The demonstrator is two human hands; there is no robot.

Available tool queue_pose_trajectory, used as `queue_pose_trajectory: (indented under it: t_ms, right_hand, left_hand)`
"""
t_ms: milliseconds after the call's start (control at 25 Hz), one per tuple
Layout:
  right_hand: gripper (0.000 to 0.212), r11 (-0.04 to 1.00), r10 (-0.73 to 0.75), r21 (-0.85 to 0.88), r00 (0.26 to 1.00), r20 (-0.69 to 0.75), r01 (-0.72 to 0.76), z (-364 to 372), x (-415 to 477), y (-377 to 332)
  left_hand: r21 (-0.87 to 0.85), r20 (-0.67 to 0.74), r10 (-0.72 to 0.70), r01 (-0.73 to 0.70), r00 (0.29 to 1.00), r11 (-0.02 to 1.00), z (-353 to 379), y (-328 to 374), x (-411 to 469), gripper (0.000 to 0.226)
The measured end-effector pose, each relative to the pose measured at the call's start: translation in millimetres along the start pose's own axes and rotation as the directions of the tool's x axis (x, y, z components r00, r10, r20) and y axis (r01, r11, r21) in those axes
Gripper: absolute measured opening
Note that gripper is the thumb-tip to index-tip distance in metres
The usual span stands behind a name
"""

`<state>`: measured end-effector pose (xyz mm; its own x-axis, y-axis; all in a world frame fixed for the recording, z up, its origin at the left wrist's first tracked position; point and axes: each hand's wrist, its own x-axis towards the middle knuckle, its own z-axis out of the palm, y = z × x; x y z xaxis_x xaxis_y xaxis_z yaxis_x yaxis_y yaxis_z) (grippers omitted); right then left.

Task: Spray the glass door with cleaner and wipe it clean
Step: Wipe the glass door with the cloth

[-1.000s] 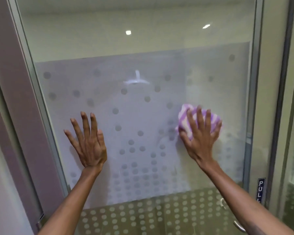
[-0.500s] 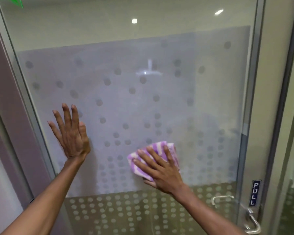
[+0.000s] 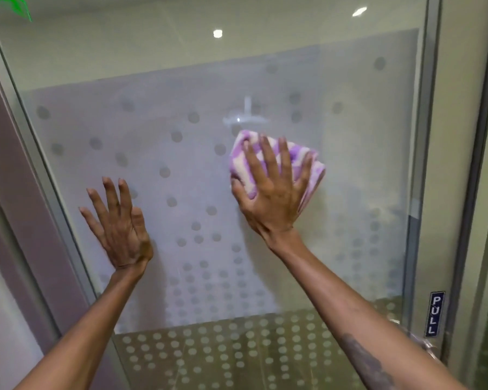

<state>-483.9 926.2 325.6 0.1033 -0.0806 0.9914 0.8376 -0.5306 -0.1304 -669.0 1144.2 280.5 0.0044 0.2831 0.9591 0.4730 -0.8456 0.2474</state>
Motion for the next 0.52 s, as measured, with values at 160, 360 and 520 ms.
queue_pose_trajectory:
  t_ms: [160,360,520]
  right_hand:
    - [0.064,0.905,-0.413,0.177,0.898,0.153,0.387,5.0,-74.4,-48.9]
    - [0.065,0.741,-0.666,0.141,0.689,0.285,0.657,-11.9,-158.0,36.4]
    - [0.07,0.85,-0.511,-0.003,0.826,0.239,0.526,-35.6,-155.4,118.1]
  left_hand:
    - [0.025,0.004,0.018,-0.018,1.0,1.0,-1.0,-4.5,-0.6,0.06]
    - [-0.004,0.02,-0.004,0.004,1.0,1.0,-3.3,-0.5,-0.9,0.06]
    - [-0.01,0.005,0.001,-0.001,1.0,1.0,-4.9,3.3,-0.8,0.059]
